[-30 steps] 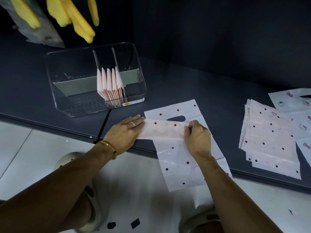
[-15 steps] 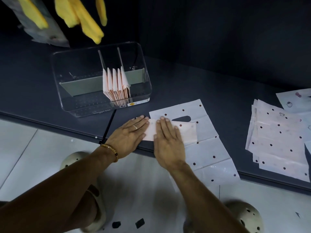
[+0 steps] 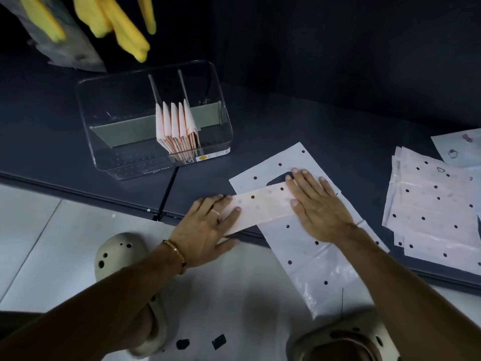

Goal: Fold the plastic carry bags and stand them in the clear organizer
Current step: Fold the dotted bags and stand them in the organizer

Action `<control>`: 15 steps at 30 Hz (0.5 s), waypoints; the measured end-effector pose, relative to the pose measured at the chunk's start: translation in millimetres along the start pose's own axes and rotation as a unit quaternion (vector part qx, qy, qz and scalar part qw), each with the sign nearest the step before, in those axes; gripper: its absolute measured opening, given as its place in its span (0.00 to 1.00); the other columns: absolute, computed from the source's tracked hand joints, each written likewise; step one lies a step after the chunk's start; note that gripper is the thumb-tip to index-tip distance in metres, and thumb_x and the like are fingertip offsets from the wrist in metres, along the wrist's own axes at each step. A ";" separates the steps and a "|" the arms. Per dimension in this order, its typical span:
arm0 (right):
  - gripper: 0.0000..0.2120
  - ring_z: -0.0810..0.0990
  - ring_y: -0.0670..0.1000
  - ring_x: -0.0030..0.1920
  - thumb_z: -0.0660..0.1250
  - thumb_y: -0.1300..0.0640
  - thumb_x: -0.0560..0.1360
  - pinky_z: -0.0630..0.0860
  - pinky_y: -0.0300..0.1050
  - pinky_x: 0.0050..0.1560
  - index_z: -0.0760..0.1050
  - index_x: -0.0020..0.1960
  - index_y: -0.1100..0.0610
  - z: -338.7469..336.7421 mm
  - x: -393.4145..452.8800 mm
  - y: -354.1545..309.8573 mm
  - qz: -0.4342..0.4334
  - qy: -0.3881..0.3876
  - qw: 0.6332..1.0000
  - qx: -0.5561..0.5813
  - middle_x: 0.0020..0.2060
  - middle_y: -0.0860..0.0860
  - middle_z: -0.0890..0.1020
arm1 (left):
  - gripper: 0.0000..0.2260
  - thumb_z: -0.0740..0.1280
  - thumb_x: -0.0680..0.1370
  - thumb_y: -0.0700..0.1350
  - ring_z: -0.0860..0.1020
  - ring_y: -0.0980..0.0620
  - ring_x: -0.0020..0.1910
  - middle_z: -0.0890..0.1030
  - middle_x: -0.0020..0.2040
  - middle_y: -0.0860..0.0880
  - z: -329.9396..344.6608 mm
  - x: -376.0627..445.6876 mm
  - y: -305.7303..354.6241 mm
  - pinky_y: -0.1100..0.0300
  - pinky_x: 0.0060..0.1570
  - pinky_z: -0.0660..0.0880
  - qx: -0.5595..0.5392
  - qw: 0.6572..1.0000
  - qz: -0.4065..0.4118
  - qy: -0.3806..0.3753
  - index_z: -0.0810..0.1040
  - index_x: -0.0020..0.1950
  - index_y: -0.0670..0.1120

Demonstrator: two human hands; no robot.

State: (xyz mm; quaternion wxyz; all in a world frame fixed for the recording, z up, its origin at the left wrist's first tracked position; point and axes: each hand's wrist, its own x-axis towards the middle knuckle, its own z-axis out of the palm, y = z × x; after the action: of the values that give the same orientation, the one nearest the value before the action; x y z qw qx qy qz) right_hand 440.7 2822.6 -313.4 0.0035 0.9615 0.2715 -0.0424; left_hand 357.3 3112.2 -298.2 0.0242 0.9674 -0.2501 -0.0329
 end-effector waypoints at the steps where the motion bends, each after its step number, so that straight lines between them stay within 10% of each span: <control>1: 0.26 0.56 0.53 0.76 0.42 0.48 0.81 0.53 0.56 0.75 0.53 0.78 0.55 -3.4 3.5 4.2 -0.013 -0.010 1.000 -0.021 0.77 0.52 0.56 | 0.26 0.65 0.74 0.59 0.75 0.38 0.60 0.76 0.63 0.38 1.4 -0.3 2.2 0.44 0.58 0.73 0.012 1.000 0.011 0.004 0.75 0.66 0.43; 6: 0.26 0.51 0.56 0.77 0.46 0.51 0.81 0.46 0.56 0.75 0.52 0.77 0.58 -17.7 6.9 -7.2 0.041 -0.029 0.997 -0.065 0.77 0.55 0.53 | 0.22 0.73 0.71 0.51 0.78 0.42 0.53 0.78 0.63 0.47 -3.2 1.0 6.3 0.52 0.47 0.76 0.015 0.996 0.062 0.058 0.78 0.62 0.45; 10: 0.23 0.71 0.62 0.65 0.62 0.59 0.72 0.68 0.57 0.64 0.72 0.66 0.63 -33.6 -5.6 -58.8 0.064 0.080 0.994 0.035 0.67 0.60 0.72 | 0.21 0.75 0.68 0.46 0.78 0.44 0.47 0.80 0.58 0.46 -11.0 5.0 2.9 0.53 0.42 0.76 0.017 0.994 0.076 0.077 0.79 0.60 0.46; 15: 0.20 0.75 0.57 0.56 0.65 0.55 0.68 0.72 0.51 0.54 0.77 0.59 0.58 -38.8 -12.6 -130.0 0.027 0.065 0.992 0.101 0.57 0.53 0.78 | 0.12 0.68 0.70 0.44 0.76 0.46 0.42 0.82 0.47 0.50 -25.0 2.2 6.4 0.54 0.41 0.72 0.045 0.997 0.015 0.059 0.80 0.53 0.49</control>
State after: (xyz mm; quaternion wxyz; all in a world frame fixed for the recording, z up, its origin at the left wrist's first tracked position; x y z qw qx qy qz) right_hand 365.2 2928.0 -271.6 -0.1100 0.9647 0.2390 -0.0072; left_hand 358.0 3106.3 -273.0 -0.0038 0.9638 -0.2643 0.0355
